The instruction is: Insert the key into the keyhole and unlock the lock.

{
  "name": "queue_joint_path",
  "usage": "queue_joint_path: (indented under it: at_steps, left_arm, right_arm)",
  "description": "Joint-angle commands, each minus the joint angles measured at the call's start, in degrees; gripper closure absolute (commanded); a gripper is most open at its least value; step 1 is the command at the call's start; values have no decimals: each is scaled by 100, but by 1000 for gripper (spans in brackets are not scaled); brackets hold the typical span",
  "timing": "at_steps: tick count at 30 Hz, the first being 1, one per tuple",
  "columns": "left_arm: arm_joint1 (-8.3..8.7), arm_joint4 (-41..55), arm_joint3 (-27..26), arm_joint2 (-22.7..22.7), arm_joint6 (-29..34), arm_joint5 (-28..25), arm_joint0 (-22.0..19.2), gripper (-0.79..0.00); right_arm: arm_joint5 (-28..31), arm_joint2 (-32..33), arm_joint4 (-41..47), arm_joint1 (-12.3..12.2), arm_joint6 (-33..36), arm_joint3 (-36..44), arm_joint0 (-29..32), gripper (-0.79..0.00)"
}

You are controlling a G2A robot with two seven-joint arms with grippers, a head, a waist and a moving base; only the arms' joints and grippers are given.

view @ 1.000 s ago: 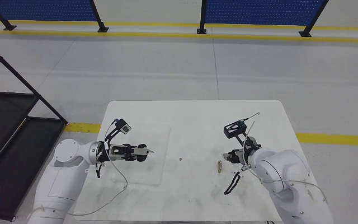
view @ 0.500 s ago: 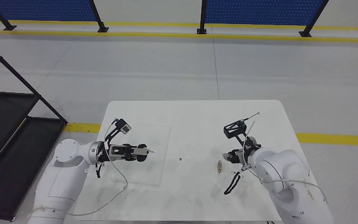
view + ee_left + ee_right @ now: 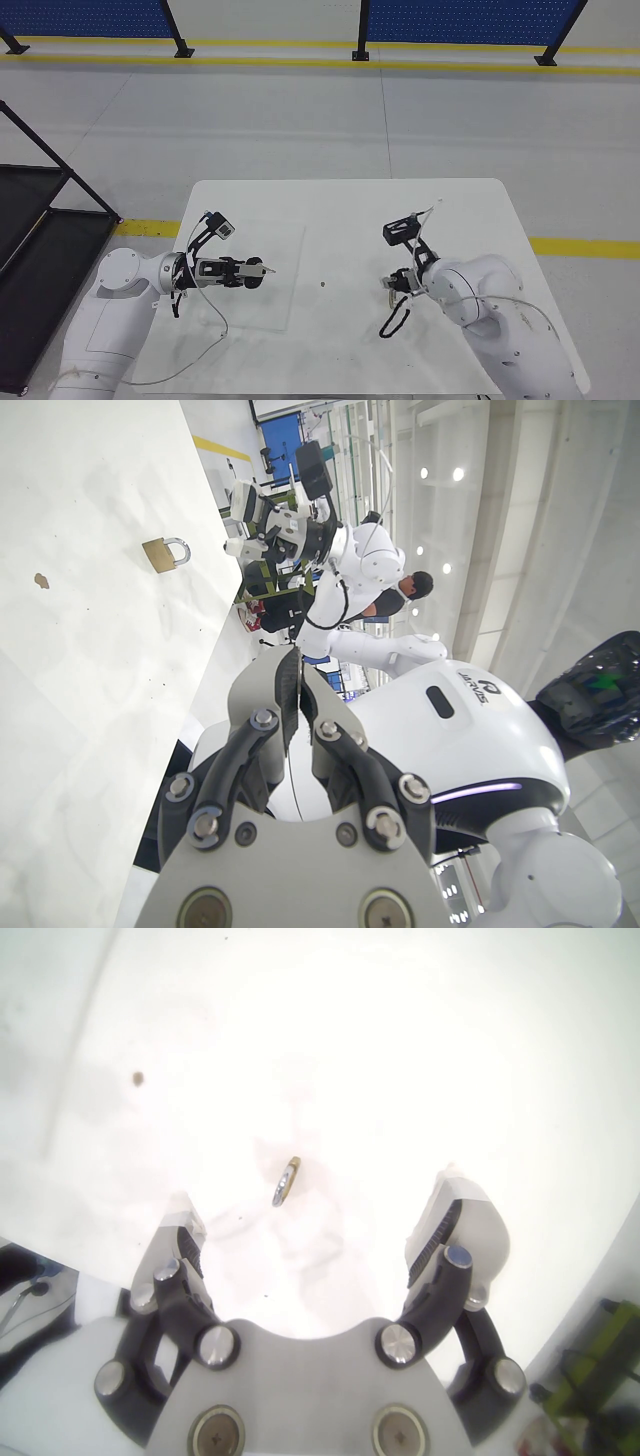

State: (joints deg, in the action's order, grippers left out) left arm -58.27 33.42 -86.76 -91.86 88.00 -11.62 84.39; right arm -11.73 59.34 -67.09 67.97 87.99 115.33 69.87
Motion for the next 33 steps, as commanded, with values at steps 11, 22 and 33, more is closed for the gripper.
queue_joint_path:
  at_steps: [11, 22, 33]
  left_arm:
    - [0, 0, 0, 0, 0, 0, 0, 0]
    - [0, 0, 0, 0, 0, 0, 0, 0]
    - [0, 0, 0, 0, 0, 0, 0, 0]
  right_arm:
    - [-456, -1333, 126, -297, 1, -813, -868, -785]
    - [-457, -1908, 885, -602, 1, -1108, -1328, -785]
    - [-458, -2334, 1752, -820, 1, -1379, -1841, -785]
